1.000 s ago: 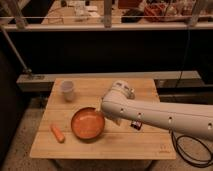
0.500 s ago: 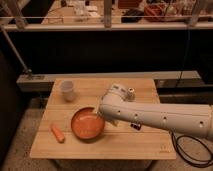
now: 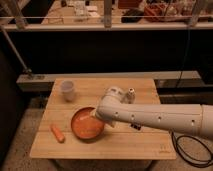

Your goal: Pick up the ceramic bowl

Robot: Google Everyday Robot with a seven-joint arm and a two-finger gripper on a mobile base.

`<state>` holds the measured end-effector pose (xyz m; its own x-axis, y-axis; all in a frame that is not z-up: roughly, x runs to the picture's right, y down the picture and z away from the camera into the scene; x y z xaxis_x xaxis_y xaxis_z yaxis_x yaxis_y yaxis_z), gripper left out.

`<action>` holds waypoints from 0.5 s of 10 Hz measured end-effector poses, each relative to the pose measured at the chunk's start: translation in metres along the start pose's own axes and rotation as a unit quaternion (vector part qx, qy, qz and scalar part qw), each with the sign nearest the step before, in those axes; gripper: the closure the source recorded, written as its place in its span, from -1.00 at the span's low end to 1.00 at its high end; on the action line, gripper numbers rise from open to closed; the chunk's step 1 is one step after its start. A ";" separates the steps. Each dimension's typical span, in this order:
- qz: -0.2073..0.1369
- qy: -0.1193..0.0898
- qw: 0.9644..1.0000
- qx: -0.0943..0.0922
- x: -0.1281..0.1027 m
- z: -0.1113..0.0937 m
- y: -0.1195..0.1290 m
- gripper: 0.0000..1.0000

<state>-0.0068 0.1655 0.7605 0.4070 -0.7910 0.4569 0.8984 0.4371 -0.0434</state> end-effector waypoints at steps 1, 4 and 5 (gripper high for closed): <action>-0.004 -0.003 1.000 0.000 0.000 0.004 0.002 -0.60; -0.021 -0.014 1.000 0.001 -0.006 0.020 0.000 -0.60; -0.025 -0.016 1.000 0.002 -0.007 0.023 0.000 -0.60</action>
<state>-0.0137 0.1804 0.7782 0.3553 -0.7976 0.4875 0.9171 0.3983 -0.0169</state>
